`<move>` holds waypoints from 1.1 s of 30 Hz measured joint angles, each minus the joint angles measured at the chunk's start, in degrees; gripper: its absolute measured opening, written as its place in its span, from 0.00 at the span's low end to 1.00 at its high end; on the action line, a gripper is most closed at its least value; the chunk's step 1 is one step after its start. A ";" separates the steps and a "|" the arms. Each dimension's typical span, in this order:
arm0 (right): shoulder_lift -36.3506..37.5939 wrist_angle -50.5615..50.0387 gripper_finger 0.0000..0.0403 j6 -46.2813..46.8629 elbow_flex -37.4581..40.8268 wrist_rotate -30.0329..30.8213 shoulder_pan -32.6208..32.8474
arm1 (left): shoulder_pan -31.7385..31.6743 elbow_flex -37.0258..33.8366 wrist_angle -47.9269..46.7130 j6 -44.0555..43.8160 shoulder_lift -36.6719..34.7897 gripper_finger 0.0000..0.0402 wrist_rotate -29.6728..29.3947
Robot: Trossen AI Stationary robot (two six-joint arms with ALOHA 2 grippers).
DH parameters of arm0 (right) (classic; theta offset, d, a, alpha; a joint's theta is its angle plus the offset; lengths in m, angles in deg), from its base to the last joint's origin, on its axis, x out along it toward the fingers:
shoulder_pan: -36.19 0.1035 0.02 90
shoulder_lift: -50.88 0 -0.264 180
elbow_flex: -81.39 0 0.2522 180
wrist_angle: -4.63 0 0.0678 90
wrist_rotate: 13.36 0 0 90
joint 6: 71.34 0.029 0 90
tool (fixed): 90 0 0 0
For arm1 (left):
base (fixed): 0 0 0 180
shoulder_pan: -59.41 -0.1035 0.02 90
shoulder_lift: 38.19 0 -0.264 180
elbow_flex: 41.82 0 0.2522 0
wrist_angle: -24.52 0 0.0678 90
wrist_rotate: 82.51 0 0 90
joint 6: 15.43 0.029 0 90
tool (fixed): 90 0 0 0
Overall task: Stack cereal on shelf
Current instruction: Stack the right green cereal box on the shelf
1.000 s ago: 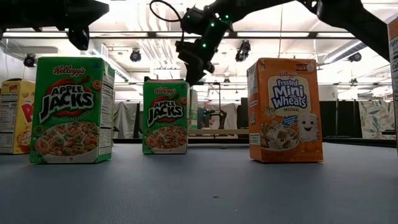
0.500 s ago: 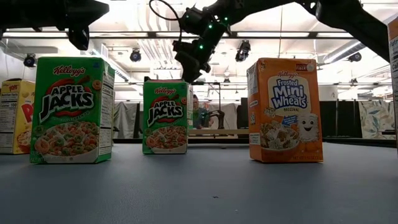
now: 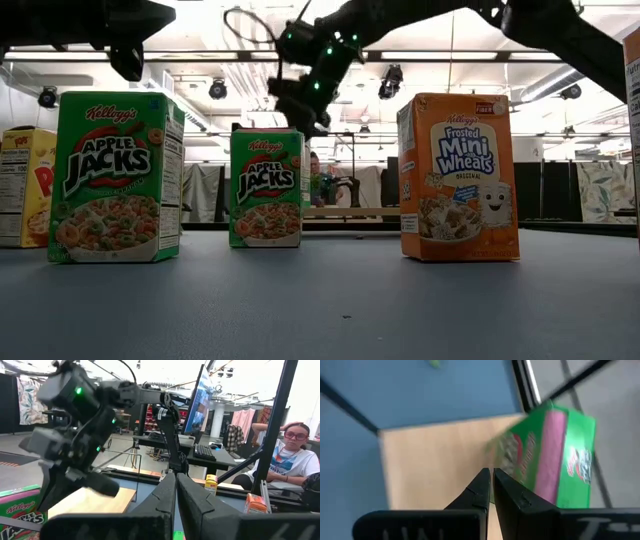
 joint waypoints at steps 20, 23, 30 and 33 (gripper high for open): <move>-0.86 4.25 0.03 -4.30 3.80 6.25 0.02 | 0.00 0.00 -0.11 0.01 -0.04 0.00 0.00; -0.88 8.01 0.03 -4.83 6.02 6.26 0.02 | 0.00 0.00 -0.11 0.02 -0.04 0.00 0.00; -0.93 13.52 0.03 -5.21 7.78 6.28 0.02 | 0.00 0.00 -0.11 0.02 -0.04 0.00 0.00; -0.93 13.80 0.03 -6.02 7.82 6.34 0.00 | 0.00 0.00 -0.11 0.02 -0.04 0.00 0.00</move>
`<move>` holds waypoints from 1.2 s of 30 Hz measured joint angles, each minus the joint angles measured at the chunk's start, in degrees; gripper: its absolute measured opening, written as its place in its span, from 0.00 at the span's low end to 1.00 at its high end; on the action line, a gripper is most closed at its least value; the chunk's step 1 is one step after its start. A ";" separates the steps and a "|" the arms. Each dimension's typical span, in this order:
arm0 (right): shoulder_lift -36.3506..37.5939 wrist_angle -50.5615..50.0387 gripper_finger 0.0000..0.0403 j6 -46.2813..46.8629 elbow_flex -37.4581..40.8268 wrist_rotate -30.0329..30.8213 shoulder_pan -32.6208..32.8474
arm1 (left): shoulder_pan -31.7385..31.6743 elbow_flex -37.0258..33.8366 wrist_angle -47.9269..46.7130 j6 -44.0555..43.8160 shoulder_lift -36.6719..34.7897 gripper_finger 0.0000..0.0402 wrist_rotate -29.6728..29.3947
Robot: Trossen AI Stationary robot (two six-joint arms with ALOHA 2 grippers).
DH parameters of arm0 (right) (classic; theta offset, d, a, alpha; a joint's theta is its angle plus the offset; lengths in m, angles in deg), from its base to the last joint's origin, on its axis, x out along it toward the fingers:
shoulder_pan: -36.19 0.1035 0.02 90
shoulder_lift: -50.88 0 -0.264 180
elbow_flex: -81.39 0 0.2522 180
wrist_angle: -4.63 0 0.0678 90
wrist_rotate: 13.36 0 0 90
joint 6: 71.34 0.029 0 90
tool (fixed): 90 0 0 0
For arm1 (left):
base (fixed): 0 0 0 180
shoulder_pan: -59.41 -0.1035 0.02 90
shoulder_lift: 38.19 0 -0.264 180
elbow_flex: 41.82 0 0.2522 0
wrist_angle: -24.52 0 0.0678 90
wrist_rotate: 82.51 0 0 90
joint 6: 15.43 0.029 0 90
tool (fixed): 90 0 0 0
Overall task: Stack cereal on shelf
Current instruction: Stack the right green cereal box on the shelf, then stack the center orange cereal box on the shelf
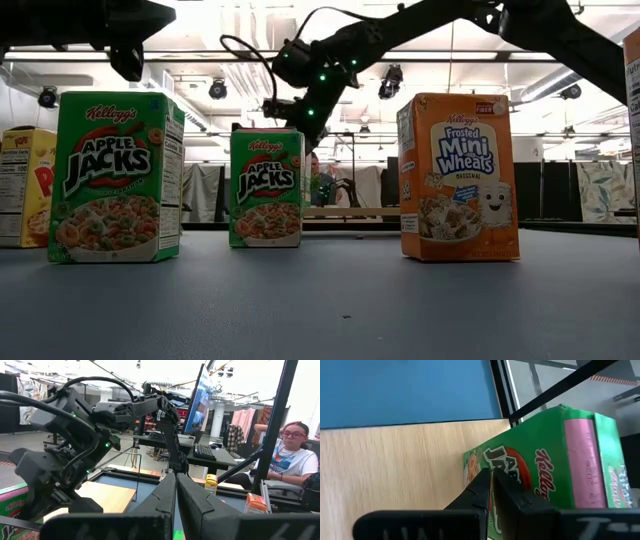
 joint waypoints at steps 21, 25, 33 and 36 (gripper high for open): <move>0.08 -1.34 0.03 -2.25 0.31 0.44 -0.86 | 0.00 0.00 0.00 0.00 0.04 0.00 0.00; 0.56 -3.73 0.03 -1.11 -0.64 0.48 -0.03 | 0.00 0.00 -0.07 0.00 0.04 0.00 0.00; 3.65 -12.87 0.03 0.66 -4.60 -0.11 5.78 | 0.00 0.00 -0.59 0.00 -0.01 0.00 0.00; 5.61 -15.76 0.03 1.78 -5.11 -0.17 8.65 | 0.00 0.00 -0.59 0.00 -0.01 0.00 0.00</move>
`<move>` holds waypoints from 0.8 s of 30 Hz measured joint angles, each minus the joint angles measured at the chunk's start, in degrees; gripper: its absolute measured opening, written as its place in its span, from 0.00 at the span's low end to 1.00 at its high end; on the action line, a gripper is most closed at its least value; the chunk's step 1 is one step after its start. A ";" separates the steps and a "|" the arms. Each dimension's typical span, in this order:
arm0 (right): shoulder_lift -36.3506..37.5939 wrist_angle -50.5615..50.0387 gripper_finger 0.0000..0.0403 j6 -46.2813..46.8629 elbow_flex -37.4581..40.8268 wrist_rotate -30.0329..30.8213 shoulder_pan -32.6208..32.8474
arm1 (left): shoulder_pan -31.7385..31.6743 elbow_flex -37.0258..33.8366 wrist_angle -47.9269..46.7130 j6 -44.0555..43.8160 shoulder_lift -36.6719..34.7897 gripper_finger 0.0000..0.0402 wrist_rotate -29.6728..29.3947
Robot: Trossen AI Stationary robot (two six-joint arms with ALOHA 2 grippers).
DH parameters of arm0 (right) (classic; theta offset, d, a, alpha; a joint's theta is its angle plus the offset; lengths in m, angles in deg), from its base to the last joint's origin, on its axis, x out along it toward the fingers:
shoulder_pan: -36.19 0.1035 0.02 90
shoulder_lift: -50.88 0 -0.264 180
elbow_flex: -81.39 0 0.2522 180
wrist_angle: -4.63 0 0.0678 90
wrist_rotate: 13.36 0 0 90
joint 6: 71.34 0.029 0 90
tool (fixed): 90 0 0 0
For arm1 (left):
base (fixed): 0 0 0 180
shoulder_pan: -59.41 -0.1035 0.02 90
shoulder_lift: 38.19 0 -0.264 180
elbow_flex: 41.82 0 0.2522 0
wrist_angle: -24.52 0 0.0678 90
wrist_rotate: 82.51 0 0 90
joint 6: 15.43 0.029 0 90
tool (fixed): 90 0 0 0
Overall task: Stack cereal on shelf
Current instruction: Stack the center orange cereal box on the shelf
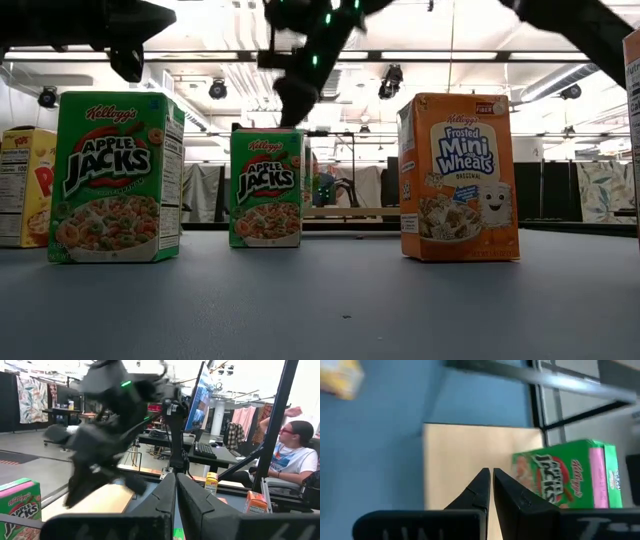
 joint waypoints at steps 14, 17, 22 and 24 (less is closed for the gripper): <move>7.75 -20.14 0.03 16.04 1.37 -15.09 14.50 | 0.00 0.00 -0.39 -0.20 0.09 0.00 0.00; 8.51 -23.83 0.03 19.74 2.35 -14.89 18.67 | -0.02 0.00 -0.40 -0.20 0.04 0.00 0.00; 12.39 -22.71 0.03 23.59 8.25 -13.94 24.43 | 0.00 0.00 -0.70 -0.22 0.28 0.00 -0.01; 14.82 -20.59 0.03 24.54 12.28 -11.58 25.94 | 0.00 0.00 -0.56 -0.23 0.33 0.00 -0.02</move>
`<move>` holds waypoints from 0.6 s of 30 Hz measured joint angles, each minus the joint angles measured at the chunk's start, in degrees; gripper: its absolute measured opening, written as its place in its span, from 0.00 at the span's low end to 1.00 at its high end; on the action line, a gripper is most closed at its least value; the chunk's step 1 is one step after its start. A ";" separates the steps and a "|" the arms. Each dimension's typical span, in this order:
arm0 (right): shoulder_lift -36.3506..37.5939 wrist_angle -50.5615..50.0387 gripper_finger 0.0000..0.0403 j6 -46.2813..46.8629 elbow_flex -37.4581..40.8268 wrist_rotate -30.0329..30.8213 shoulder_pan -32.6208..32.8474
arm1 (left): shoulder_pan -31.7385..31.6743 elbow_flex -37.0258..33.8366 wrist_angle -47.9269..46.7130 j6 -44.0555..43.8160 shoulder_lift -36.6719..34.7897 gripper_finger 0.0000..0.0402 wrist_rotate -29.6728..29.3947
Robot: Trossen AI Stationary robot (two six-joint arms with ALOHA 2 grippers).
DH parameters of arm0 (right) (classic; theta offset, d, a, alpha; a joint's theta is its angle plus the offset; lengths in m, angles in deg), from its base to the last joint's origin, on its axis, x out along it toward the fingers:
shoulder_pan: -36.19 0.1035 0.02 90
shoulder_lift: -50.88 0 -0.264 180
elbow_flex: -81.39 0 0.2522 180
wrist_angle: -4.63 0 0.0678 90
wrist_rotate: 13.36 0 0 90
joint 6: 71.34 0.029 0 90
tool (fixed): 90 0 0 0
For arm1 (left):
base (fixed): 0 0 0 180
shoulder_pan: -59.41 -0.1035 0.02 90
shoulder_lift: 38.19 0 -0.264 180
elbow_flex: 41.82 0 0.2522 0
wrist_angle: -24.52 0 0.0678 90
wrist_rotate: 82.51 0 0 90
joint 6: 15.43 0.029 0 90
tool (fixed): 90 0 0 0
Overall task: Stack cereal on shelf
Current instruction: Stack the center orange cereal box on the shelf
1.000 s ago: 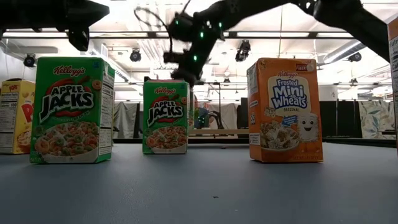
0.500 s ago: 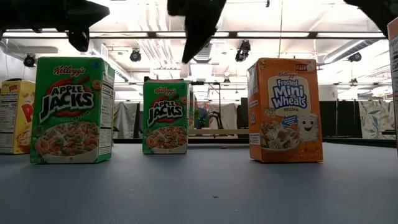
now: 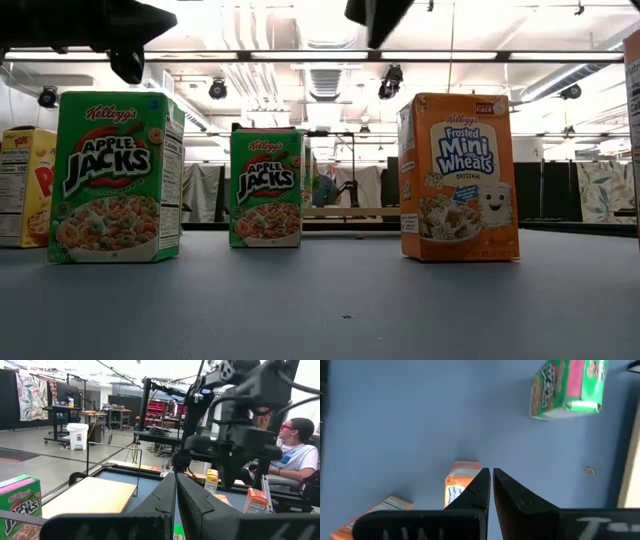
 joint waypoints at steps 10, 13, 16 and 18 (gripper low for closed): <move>15.80 17.57 0.04 7.69 25.02 1.54 2.08 | -0.01 0.00 -0.11 -1.50 0.22 0.00 0.00; 18.35 19.29 0.09 11.33 28.65 1.51 2.07 | -0.02 0.00 -0.17 -1.55 0.49 0.00 0.00; 18.93 19.77 0.19 13.98 30.28 1.43 2.10 | 0.00 0.00 -0.18 -1.72 0.55 0.00 0.00; 18.88 19.86 0.28 15.45 30.87 1.48 2.39 | -0.01 0.00 -0.16 -1.72 0.69 0.00 -0.01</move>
